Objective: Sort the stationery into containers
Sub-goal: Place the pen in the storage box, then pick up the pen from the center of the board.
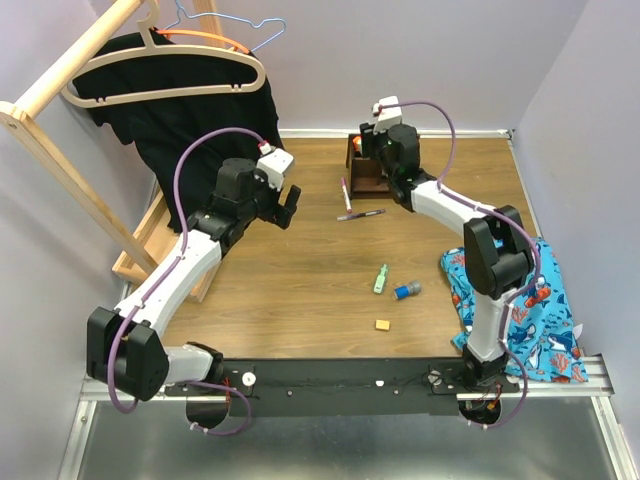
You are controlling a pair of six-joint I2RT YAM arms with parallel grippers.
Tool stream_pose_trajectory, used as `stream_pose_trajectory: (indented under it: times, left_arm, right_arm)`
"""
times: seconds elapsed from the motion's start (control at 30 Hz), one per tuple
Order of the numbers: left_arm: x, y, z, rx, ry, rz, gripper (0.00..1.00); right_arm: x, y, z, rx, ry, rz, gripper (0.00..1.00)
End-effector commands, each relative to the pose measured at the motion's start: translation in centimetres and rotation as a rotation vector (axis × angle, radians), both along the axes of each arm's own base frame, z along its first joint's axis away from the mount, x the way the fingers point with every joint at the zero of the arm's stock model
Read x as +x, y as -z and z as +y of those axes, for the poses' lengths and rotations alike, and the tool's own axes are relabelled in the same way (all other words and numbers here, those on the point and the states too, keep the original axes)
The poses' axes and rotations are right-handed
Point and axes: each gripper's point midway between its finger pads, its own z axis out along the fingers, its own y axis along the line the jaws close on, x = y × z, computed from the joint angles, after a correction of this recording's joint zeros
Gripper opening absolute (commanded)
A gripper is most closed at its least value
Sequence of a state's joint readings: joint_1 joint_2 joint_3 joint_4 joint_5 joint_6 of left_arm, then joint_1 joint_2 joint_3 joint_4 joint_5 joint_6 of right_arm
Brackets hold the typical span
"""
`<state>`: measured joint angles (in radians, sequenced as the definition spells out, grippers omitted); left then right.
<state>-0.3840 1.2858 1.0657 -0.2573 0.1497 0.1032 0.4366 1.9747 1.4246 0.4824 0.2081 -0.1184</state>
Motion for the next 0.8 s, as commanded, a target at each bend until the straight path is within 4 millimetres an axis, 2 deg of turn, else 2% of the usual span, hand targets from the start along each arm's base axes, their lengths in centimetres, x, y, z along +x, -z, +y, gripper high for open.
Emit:
stream_pose_trajectory:
  times: [0.0,0.03,0.07,0.1,0.13,0.17,0.2,0.23,0.27,0.3,0.33,0.37,0.4,0.43,0.47,0.57,0.77]
  left_arm:
    - [-0.6,-1.1,0.1,-0.021,-0.001,-0.051,0.99]
    - [-0.7,-1.2,0.2,-0.021,-0.004,-0.058,0.99]
    - [-1.0,-1.3,0.4,-0.022,-0.009,-0.062,0.99]
    - [-1.1,-1.3,0.5,-0.02,-0.011,-0.065,0.99]
    - [-1.3,-1.2,0.8,-0.017,-0.016,-0.066,0.99]
    - [-1.7,-1.2,0.9,-0.018,-0.016,-0.069,0.99]
    - [-1.8,-1.2,1.0,-0.017,-0.018,-0.07,0.99]
    - [-2.0,-1.1,1.1,-0.015,-0.02,-0.071,0.99]
    - [-2.2,-1.0,1.3,-0.014,-0.022,-0.075,0.99]
    - [-2.3,-1.0,1.4,-0.016,-0.024,-0.075,0.99]
    - [-2.5,-0.9,1.5,-0.017,-0.025,-0.075,0.99]
    - [-2.7,-0.9,1.5,-0.019,-0.022,-0.077,0.99]
    - [-2.8,-0.8,1.5,-0.022,-0.021,-0.076,0.99]
    - [-2.9,-0.7,1.6,-0.021,-0.021,-0.074,0.99]
    - [-3.0,-0.8,1.6,-0.022,-0.021,-0.076,0.99]
    - [-3.1,-0.6,1.8,-0.018,-0.025,-0.074,0.99]
    - [-3.1,-0.3,1.7,-0.017,-0.022,-0.07,0.99]
  right_arm:
    - [-1.2,-5.9,0.0,0.038,-0.028,-0.026,0.64]
    - [-1.5,-5.7,0.1,0.016,-0.05,-0.007,0.67]
    - [-2.5,-6.5,1.5,-0.011,-0.158,-0.013,0.7]
    - [-3.3,-6.4,2.3,-0.096,-0.246,-0.021,0.72]
    - [-4.6,-4.5,3.1,-0.16,-0.338,0.051,0.78]
    - [-6.4,-4.5,5.2,-0.191,-0.514,0.064,0.8]
    - [-7.4,-3.7,5.8,-0.295,-0.62,0.072,0.82]
    - [-9.9,-0.2,5.7,-0.349,-0.72,0.226,0.84]
    - [-11.7,0.7,6.6,-0.36,-0.845,0.271,0.84]
    - [-11.4,0.9,7.2,-0.413,-0.909,0.272,0.84]
    - [-13.7,3.4,6.4,-0.427,-0.976,0.422,0.84]
    - [-14.3,3.9,6.4,-0.445,-1.021,0.463,0.83]
    - [-13.8,2.7,6.7,-0.503,-1.083,0.413,0.82]
    - [-15.4,6.0,6.1,-0.511,-1.138,0.568,0.81]
    - [-15.4,7.0,6.0,-0.528,-1.162,0.61,0.8]
    - [-15.1,9.0,5.5,-0.621,-1.205,0.683,0.78]
    - [-15.0,12.5,5.1,-0.848,-1.209,0.655,0.78]
